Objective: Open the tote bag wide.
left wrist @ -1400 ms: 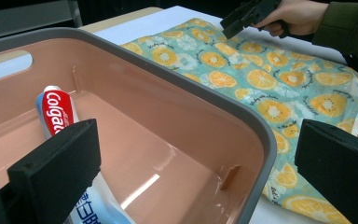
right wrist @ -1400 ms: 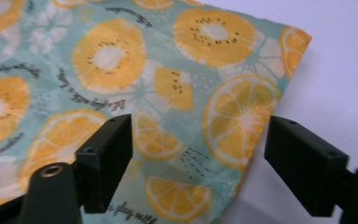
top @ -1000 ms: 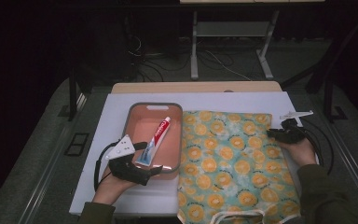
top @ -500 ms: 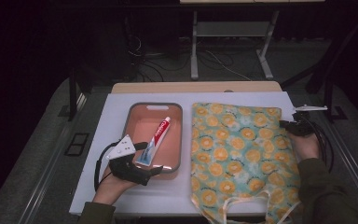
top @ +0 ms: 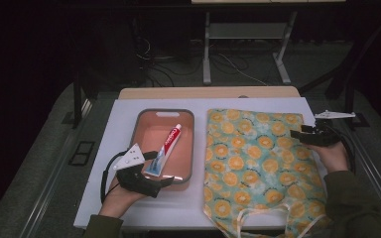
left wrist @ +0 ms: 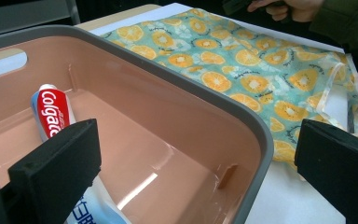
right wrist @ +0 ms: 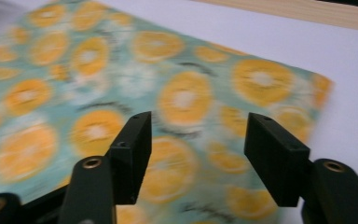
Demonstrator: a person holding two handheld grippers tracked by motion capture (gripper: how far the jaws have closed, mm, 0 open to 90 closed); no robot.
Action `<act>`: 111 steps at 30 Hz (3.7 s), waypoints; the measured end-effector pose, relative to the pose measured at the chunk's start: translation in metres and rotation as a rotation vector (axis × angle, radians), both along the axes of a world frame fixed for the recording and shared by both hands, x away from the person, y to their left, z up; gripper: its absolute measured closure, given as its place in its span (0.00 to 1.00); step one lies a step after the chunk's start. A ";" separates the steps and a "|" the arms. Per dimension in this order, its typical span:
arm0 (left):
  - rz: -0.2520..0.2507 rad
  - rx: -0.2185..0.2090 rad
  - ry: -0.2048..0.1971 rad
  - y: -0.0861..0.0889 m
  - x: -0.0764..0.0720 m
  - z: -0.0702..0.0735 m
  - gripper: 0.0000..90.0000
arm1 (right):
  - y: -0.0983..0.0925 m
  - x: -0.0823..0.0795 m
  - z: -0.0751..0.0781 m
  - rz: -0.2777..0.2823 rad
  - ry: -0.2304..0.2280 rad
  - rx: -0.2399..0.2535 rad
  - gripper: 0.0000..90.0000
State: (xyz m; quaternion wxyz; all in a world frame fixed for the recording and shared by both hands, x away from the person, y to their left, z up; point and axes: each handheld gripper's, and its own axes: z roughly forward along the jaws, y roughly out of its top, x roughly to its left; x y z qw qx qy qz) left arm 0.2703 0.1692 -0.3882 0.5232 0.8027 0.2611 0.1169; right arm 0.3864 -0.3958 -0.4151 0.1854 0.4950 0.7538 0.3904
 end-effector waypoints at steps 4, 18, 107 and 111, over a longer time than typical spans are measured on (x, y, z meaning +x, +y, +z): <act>0.002 0.005 0.001 0.000 0.000 -0.001 0.00 | 0.016 -0.019 0.010 0.092 -0.020 -0.004 0.40; -0.004 0.008 -0.002 -0.002 -0.001 -0.001 0.00 | 0.054 -0.074 0.015 0.317 -0.017 0.006 0.37; -0.021 0.014 0.004 -0.009 -0.002 -0.002 0.00 | 0.161 -0.076 0.015 0.635 -0.007 -0.087 0.56; -0.024 0.020 0.004 -0.010 -0.002 -0.002 0.00 | 0.168 -0.089 0.032 0.692 -0.048 -0.003 0.49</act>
